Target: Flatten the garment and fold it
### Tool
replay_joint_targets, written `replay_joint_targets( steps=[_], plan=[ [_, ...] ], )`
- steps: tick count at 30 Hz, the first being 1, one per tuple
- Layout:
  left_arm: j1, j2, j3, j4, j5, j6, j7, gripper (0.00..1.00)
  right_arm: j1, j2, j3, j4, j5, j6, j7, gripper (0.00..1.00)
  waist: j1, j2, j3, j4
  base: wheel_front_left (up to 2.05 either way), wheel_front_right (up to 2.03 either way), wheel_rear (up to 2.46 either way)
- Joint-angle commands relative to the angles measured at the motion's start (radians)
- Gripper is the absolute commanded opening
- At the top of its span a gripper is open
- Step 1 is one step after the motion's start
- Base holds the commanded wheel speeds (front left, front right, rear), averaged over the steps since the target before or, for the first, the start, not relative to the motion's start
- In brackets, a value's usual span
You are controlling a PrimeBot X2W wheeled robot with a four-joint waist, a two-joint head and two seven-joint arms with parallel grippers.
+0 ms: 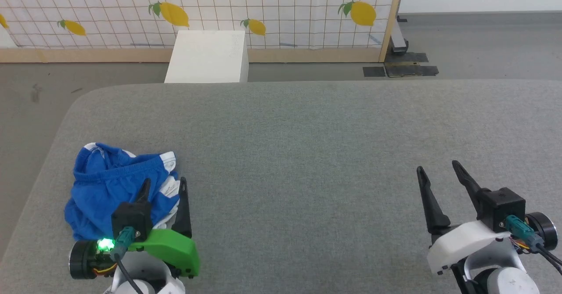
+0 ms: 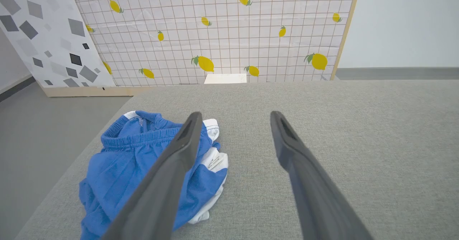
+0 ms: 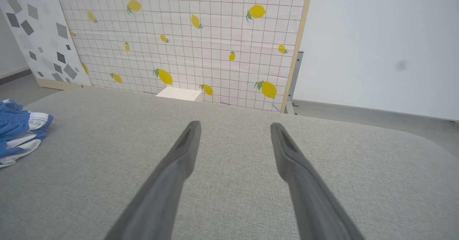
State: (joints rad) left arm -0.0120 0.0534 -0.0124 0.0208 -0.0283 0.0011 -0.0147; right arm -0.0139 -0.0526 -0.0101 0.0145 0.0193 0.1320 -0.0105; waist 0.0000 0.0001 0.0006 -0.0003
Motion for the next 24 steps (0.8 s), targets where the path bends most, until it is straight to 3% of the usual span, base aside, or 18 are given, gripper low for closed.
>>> replay_joint_targets(
  steps=[1, 24],
  plan=[
    [-0.001, 0.000, -0.002, 0.007, -0.011, -0.001, -0.010, 1.00, 0.007, 0.000, -0.005, 0.005, 0.011, 0.000, -0.013, 1.00, 0.0000, -0.0001, 0.000, 0.000, 0.00, 0.00, 0.00],
    [-0.010, -0.001, -0.010, 0.052, -0.044, -0.005, -0.057, 1.00, 0.017, 0.001, -0.036, 0.027, 0.046, 0.000, -0.060, 1.00, 0.0000, -0.0001, 0.005, -0.001, 0.00, 0.00, 0.00]
  ],
)
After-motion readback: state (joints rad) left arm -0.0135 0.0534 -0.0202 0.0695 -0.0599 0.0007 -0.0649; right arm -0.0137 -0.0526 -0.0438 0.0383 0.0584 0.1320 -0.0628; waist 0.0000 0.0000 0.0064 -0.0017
